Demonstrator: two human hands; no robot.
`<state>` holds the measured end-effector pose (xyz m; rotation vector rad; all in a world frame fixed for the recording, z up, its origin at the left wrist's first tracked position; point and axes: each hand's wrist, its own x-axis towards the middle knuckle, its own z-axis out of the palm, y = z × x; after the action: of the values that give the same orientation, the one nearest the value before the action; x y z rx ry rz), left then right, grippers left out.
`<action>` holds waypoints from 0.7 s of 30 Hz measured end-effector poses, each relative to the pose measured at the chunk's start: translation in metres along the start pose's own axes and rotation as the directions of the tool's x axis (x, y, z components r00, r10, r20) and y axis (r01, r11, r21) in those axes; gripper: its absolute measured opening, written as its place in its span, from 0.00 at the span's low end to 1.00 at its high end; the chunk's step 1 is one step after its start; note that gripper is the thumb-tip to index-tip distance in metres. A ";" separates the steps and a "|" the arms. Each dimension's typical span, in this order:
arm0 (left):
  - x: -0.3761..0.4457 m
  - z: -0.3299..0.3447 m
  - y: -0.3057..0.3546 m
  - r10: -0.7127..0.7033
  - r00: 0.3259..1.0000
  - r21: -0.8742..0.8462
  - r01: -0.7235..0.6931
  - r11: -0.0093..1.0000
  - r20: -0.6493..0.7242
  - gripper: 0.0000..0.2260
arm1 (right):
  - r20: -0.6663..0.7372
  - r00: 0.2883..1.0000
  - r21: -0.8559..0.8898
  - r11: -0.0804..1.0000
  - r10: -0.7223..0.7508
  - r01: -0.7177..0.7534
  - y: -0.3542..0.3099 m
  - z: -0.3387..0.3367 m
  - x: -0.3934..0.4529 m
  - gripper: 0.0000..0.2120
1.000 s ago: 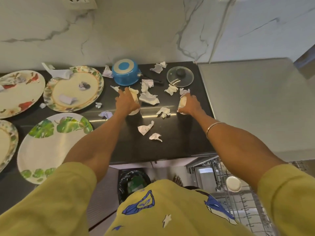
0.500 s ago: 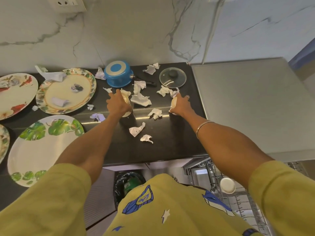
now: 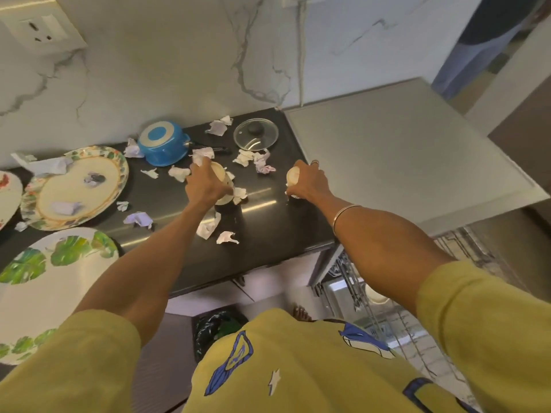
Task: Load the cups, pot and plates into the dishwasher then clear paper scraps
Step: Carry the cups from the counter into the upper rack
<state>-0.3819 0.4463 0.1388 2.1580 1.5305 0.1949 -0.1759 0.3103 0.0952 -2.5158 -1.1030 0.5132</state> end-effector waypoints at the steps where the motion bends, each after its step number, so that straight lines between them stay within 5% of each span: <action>1: -0.004 0.003 0.005 0.026 1.000 0.004 -0.026 1.000 0.010 0.42 | -0.012 1.000 0.008 1.000 0.017 -0.017 0.005 -0.003 -0.007 0.33; 12: -0.079 0.031 0.045 0.434 0.891 0.029 -0.442 0.897 0.133 0.44 | -0.134 0.952 0.080 0.961 0.275 -0.267 0.048 -0.003 -0.140 0.33; 21: -0.208 0.084 0.083 0.634 0.690 -0.019 -0.671 0.741 0.350 0.37 | -0.148 0.772 0.140 0.785 0.619 -0.603 0.123 0.018 -0.316 0.39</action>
<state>-0.3548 0.2093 0.1369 2.5862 0.5347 -0.0358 -0.3066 -0.0031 0.0837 -2.7437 -0.1520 0.4524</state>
